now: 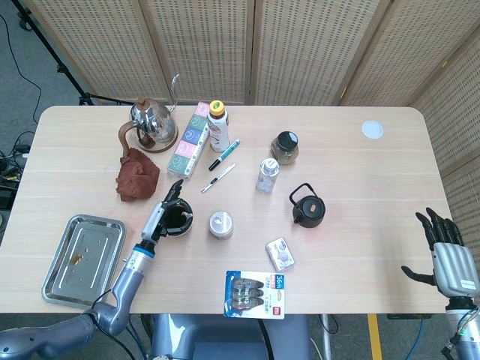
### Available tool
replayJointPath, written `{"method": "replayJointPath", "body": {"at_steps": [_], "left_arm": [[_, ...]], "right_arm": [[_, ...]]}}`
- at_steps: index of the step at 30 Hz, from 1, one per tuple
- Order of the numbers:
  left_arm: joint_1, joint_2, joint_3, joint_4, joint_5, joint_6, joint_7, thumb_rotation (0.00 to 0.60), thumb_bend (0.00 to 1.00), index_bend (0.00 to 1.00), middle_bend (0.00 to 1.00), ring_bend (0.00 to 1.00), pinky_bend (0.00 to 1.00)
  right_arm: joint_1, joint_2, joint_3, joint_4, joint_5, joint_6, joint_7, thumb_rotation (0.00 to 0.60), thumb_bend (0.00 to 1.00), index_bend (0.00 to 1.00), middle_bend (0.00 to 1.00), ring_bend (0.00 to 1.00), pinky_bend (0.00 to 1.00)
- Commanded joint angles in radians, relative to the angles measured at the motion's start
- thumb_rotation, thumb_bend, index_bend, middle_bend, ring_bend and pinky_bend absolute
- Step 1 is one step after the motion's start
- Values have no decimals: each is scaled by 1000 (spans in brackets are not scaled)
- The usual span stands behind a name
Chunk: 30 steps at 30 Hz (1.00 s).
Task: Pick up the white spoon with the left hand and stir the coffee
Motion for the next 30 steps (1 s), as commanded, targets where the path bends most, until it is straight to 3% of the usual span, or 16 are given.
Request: {"method": "replayJointPath", "body": {"at_steps": [1,15,30], "left_arm": [[16,8,23,-17,16,15,-16,600,496,632,0,0,0],[47,0,32,41,18,53,-52,600,497,632,0,0,0],[4,-49,-3,107,11,37,-37,600,495,633,0,0,0]], "right_arm": [[0,0,-1,-1,-2,1,0,600,0,0,0,0,0],[0,-3,-4,-1,-3,0,-8,600,0,0,0,0,0],[2,-5,-3,3,2,-5,-4,600,0,0,0,0,0]]}}
